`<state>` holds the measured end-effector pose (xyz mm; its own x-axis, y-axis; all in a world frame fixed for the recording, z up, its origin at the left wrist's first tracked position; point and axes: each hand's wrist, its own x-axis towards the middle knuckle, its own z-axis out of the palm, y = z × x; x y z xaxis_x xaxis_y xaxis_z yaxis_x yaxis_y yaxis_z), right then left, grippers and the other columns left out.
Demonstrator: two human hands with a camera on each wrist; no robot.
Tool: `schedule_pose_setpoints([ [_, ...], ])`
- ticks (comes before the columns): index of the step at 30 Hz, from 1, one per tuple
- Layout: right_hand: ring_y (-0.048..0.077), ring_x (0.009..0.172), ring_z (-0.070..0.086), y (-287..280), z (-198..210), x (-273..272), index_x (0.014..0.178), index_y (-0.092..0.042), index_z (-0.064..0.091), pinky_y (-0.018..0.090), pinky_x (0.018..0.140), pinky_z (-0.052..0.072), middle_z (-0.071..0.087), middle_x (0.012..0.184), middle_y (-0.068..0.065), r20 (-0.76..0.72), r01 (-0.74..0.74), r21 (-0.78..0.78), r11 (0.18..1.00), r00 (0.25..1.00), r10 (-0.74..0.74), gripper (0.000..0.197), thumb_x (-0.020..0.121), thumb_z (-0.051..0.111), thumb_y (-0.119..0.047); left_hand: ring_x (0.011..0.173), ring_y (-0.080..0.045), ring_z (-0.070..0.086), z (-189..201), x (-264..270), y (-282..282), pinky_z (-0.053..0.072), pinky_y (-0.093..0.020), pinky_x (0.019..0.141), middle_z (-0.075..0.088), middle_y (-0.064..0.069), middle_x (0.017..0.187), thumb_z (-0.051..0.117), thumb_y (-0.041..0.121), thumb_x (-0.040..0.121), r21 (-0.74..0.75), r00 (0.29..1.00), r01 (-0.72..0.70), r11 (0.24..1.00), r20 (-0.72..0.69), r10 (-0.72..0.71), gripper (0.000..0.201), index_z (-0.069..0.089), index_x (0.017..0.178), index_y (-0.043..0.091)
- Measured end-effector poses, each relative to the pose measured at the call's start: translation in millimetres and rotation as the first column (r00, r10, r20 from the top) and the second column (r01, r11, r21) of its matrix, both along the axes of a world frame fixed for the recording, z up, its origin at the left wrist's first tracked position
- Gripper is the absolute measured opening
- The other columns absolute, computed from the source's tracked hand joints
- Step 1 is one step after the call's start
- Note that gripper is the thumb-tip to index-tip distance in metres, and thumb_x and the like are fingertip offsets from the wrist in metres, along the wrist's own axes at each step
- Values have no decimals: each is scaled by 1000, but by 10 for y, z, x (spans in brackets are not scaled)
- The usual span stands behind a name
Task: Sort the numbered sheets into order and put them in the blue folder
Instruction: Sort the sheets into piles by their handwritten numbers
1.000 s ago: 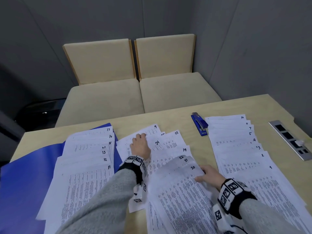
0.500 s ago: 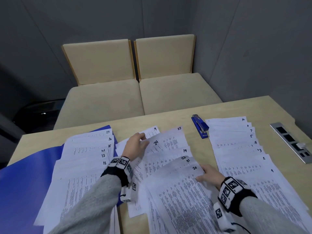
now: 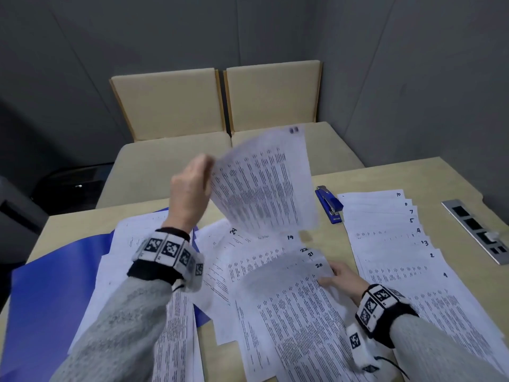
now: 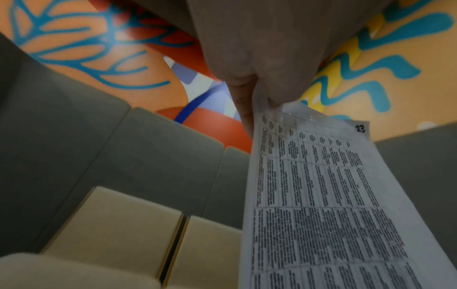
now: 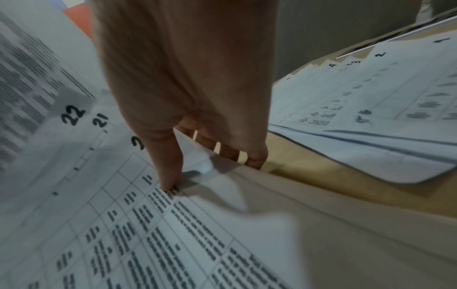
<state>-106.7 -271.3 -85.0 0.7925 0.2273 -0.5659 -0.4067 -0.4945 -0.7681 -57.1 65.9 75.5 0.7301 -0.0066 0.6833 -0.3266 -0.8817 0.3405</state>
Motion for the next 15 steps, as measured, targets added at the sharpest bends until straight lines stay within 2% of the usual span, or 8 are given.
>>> schedule_pose_setpoints([
  [2, 17, 102, 64, -24, 36, -29, 111, -18, 60, 38, 98, 48, 68, 110, 2, -42, 68, 45, 997, 997, -66, 27, 87, 61, -4, 65, -20, 54, 196, 55, 100, 32, -21, 62, 67, -15, 80, 50, 4, 92, -146, 994, -66, 987, 74, 77, 12, 61, 93, -1],
  [4, 20, 105, 63, -55, 59, -46, 107, -20, 59, 41, 99, 47, 67, 112, 4, -72, 107, 74, 992, 992, -102, 25, 88, 60, -4, 65, -21, 54, 286, 125, 214, 38, -30, 62, 68, -12, 81, 49, 7, 93, -330, 987, -92, 940, 95, 130, 12, 59, 92, 0],
  [6, 21, 106, 62, -96, 105, -51, 111, -17, 57, 35, 92, 52, 65, 115, 7, -108, 133, 115, 984, 987, -121, 27, 89, 59, -4, 66, -8, 54, 252, 171, 295, 44, -30, 67, 68, -8, 84, 49, 10, 94, -427, 991, -86, 900, 59, 123, 13, 59, 92, 2],
  [7, 21, 105, 63, -125, 125, -41, 114, -15, 56, 29, 83, 55, 65, 115, 8, -125, 141, 135, 981, 984, -125, 28, 89, 58, -3, 66, 1, 52, 194, 173, 313, 45, -25, 68, 66, -6, 83, 50, 10, 95, -430, 994, -84, 899, 21, 103, 13, 60, 92, 2],
  [9, 23, 102, 66, -184, 156, -6, 117, -11, 57, 26, 74, 56, 67, 114, 11, -170, 163, 185, 969, 977, -132, 30, 88, 57, 1, 61, 3, 51, -24, 157, 329, 41, -16, 59, 62, -2, 74, 50, 8, 95, -411, 994, -75, 909, -108, 33, 10, 59, 91, 5],
  [11, 27, 105, 66, -243, 179, 45, 121, -6, 57, 32, 82, 53, 68, 115, 13, -193, 160, 218, 963, 974, -118, 35, 87, 59, 3, 50, -3, 50, -338, 131, 339, 41, -14, 50, 56, 3, 63, 50, 9, 96, -416, 960, -86, 905, -276, -35, 11, 56, 87, 8],
  [13, 26, 109, 64, -274, 195, 102, 123, -4, 56, 33, 89, 50, 67, 118, 13, -188, 133, 207, 969, 978, -94, 37, 87, 59, 2, 50, -17, 51, -666, 88, 339, 45, -18, 46, 53, -2, 60, 49, 11, 96, -450, 900, -128, 884, -427, -88, 12, 55, 86, 9],
  [15, 22, 105, 66, -246, 267, 134, 122, -3, 57, 28, 85, 51, 67, 117, 12, -181, 139, 202, 970, 978, -102, 35, 87, 59, 2, 55, -20, 50, -947, 7, 296, 50, -25, 43, 51, -5, 65, 49, 12, 96, -490, 801, -152, 858, -570, -184, 12, 56, 88, 8],
])
